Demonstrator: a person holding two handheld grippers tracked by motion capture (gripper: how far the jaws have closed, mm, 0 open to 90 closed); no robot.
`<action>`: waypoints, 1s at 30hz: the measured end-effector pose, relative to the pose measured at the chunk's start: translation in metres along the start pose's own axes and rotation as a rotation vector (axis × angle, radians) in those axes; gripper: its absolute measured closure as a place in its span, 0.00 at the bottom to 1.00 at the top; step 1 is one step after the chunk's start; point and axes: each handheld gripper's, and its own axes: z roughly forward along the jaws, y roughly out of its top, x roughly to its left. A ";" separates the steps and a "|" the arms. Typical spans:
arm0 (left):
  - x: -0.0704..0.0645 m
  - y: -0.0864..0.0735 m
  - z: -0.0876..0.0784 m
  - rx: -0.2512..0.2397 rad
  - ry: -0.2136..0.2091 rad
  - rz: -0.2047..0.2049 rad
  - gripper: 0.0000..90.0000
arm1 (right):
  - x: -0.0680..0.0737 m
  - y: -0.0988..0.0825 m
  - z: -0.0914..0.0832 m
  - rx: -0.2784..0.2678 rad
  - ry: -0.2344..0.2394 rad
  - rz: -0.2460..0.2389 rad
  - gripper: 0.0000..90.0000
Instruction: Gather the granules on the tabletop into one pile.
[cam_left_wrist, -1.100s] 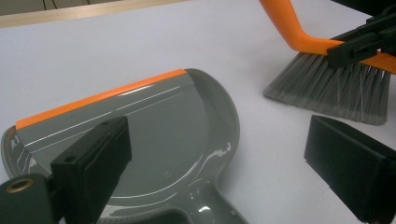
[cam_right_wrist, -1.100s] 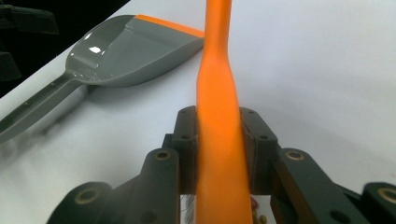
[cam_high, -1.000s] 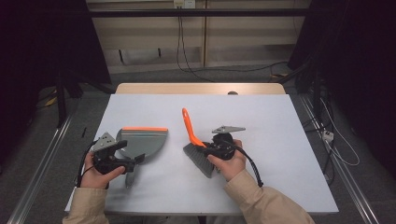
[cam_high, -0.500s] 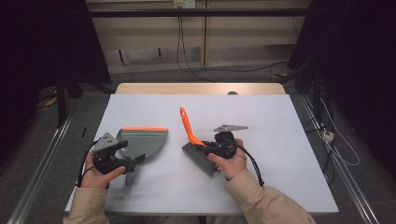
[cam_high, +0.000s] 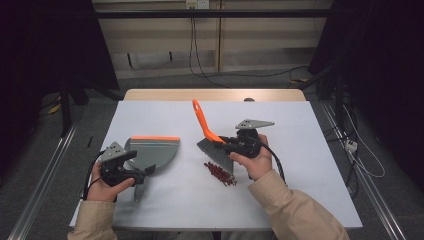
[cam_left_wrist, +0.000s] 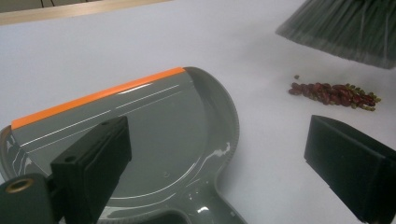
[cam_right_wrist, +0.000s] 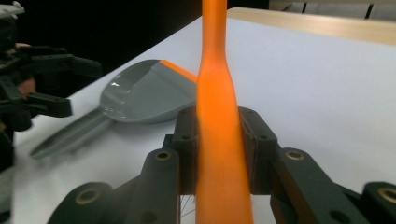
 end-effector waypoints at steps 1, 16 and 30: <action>0.000 0.000 0.000 0.000 -0.001 0.000 0.08 | -0.003 0.001 0.001 0.004 0.001 -0.029 0.79; 0.003 -0.001 -0.001 0.000 0.006 -0.008 0.08 | -0.025 -0.009 0.039 0.067 0.081 -0.436 0.80; 0.005 -0.003 -0.001 0.002 0.009 -0.015 0.08 | -0.016 -0.015 0.042 0.170 0.250 -0.625 0.80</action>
